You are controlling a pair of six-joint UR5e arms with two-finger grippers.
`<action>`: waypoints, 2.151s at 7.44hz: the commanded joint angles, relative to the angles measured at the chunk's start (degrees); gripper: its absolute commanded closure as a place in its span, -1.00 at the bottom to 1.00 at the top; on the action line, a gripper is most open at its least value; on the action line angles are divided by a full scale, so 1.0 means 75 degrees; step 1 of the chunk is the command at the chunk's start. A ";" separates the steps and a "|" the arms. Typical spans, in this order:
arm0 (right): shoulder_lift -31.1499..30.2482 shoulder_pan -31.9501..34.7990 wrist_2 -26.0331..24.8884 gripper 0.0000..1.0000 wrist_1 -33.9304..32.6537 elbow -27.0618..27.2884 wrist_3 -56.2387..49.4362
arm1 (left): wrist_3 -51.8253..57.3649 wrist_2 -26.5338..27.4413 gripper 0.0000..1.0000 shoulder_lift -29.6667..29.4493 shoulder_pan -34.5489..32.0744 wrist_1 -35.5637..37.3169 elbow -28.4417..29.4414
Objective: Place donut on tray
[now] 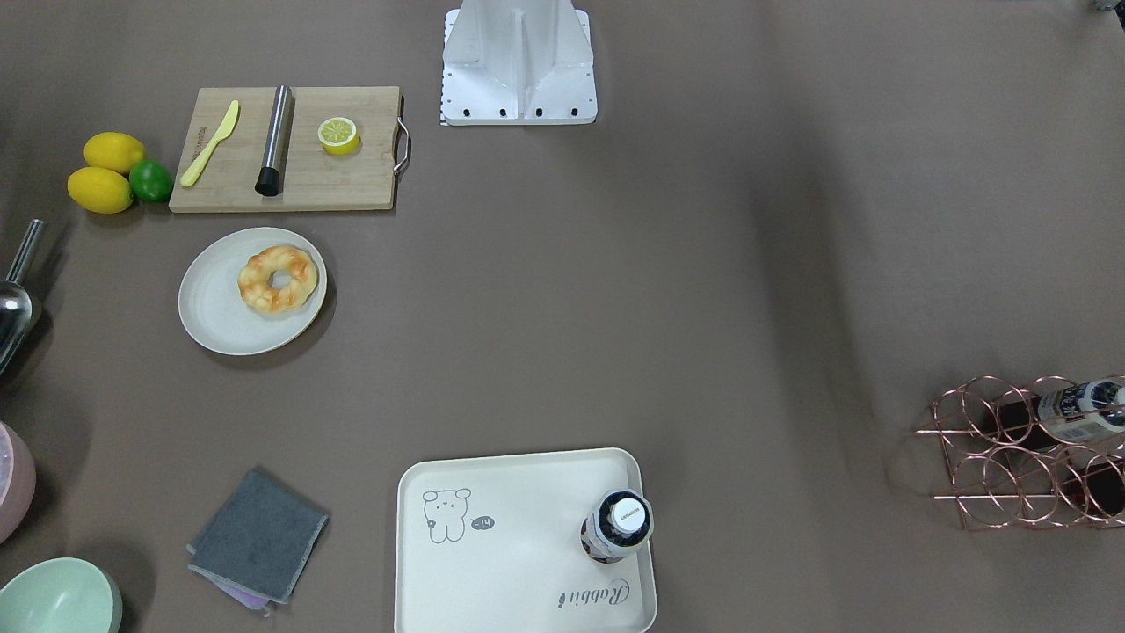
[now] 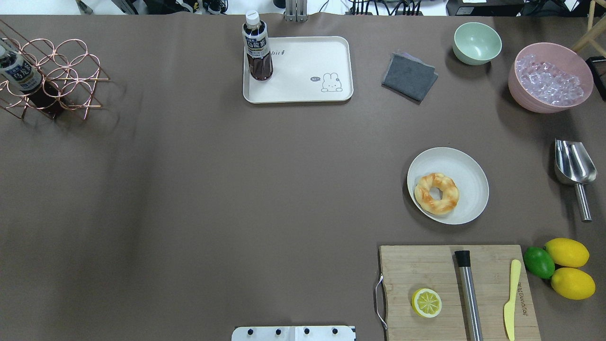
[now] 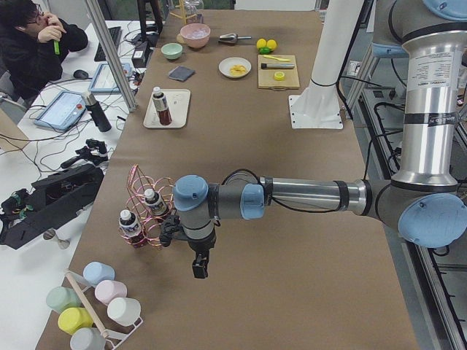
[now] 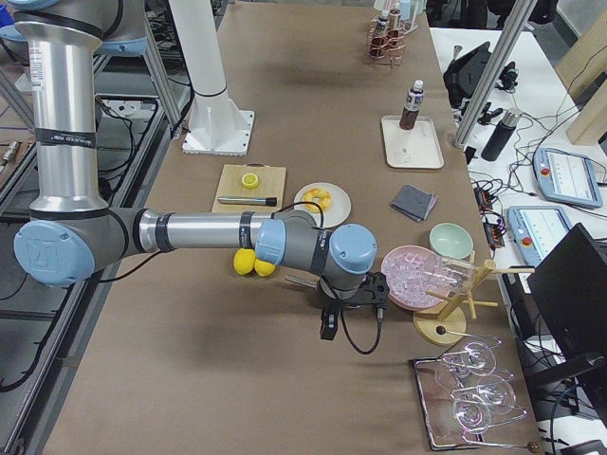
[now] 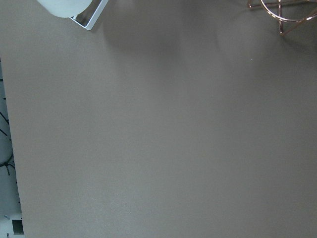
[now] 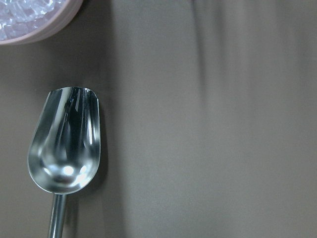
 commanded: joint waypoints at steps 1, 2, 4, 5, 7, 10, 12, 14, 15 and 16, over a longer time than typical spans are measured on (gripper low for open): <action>-0.0008 0.0000 -0.0024 -1.00 0.0015 0.0034 -0.0001 | -0.0009 0.0000 -0.96 -0.0034 0.0000 0.0002 0.0006; 0.0038 0.0000 0.0034 -1.00 0.0003 0.0057 0.0034 | -0.0009 0.0000 -0.96 -0.0046 0.0000 0.0002 0.0006; 0.0062 -0.0012 0.0233 -1.00 0.0003 0.0301 0.0336 | -0.0009 0.0000 -0.96 -0.0046 0.0000 0.0002 -0.0029; 0.0027 -0.0012 0.0478 -1.00 0.0015 0.0616 0.0582 | -0.0021 0.0000 -0.96 -0.0034 0.0000 0.0002 -0.0040; 0.0004 -0.0210 0.0959 -1.00 0.0085 0.0912 0.0620 | -0.0021 0.0000 -0.96 -0.0022 0.0012 0.0002 -0.0040; 0.0027 -0.1821 0.0937 -1.00 0.1892 0.1123 0.3264 | -0.0009 0.0000 -0.96 -0.0011 0.0012 0.0002 -0.0052; 0.0073 -0.3344 0.0624 -1.00 0.4060 0.0984 0.5555 | -0.0009 0.0000 -0.96 -0.0011 0.0000 -0.0009 -0.0052; -0.0008 -0.3878 0.0363 -1.00 0.4760 0.0691 0.5717 | -0.0009 0.0000 -0.96 0.0001 0.0000 0.0002 -0.0052; 0.0015 -0.4111 0.0305 -1.00 0.4784 0.0435 0.5706 | -0.0021 0.0000 -0.96 0.0013 0.0000 0.0002 -0.0040; 0.0050 -0.4264 0.0281 -1.00 0.4785 0.0479 0.5729 | -0.0009 0.0000 -0.96 0.0013 0.0000 0.0002 -0.0040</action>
